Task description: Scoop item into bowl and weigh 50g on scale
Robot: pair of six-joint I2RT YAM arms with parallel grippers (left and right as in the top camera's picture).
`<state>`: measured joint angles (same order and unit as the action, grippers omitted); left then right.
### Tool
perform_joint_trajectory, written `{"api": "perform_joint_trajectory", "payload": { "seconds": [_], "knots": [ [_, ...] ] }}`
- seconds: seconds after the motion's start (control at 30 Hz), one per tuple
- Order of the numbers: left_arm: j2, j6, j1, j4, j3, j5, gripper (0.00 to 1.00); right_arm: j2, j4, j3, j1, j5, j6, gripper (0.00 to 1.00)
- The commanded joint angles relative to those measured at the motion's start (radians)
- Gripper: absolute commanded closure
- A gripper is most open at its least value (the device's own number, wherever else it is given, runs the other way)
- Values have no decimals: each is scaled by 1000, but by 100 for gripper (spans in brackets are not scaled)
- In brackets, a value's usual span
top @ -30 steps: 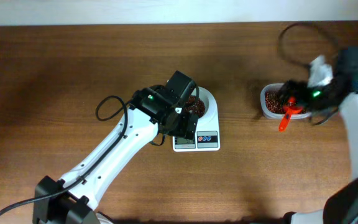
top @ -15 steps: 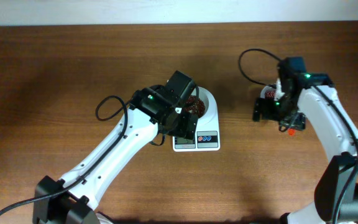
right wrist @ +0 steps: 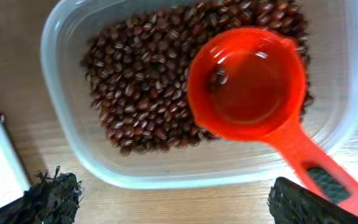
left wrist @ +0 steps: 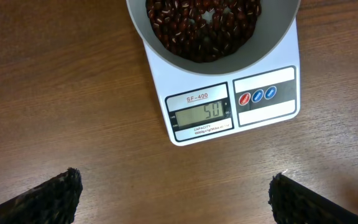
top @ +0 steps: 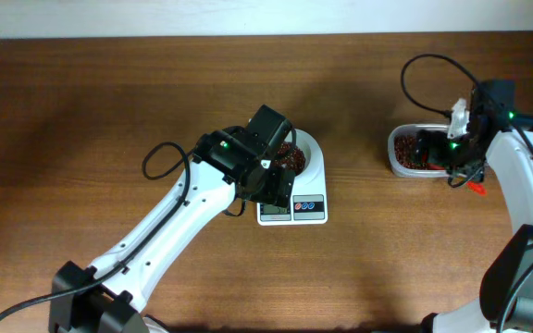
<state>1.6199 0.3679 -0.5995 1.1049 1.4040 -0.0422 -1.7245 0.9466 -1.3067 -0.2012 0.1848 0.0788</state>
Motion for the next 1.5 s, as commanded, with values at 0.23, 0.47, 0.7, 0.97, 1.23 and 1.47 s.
{"api": "perform_joint_trajectory", "payload": {
  "seconds": [0.23,0.47,0.7,0.97,1.23,1.47],
  "knots": [
    [3,13,-3,-1,-3,-7,1,1,66,-4,5,47,-26,1],
    [3,13,-3,-1,-3,-7,1,1,66,-4,5,47,-26,1],
    [3,13,-3,-1,-3,-7,1,1,66,-4,5,47,-26,1],
    [3,13,-3,-1,-3,-7,1,168,67,-4,4,43,-27,1],
    [3,13,-3,-1,-3,-7,1,296,67,-4,4,43,-27,1],
    [3,13,-3,-1,-3,-7,1,472,67,-4,5,43,-27,1]
  ]
}}
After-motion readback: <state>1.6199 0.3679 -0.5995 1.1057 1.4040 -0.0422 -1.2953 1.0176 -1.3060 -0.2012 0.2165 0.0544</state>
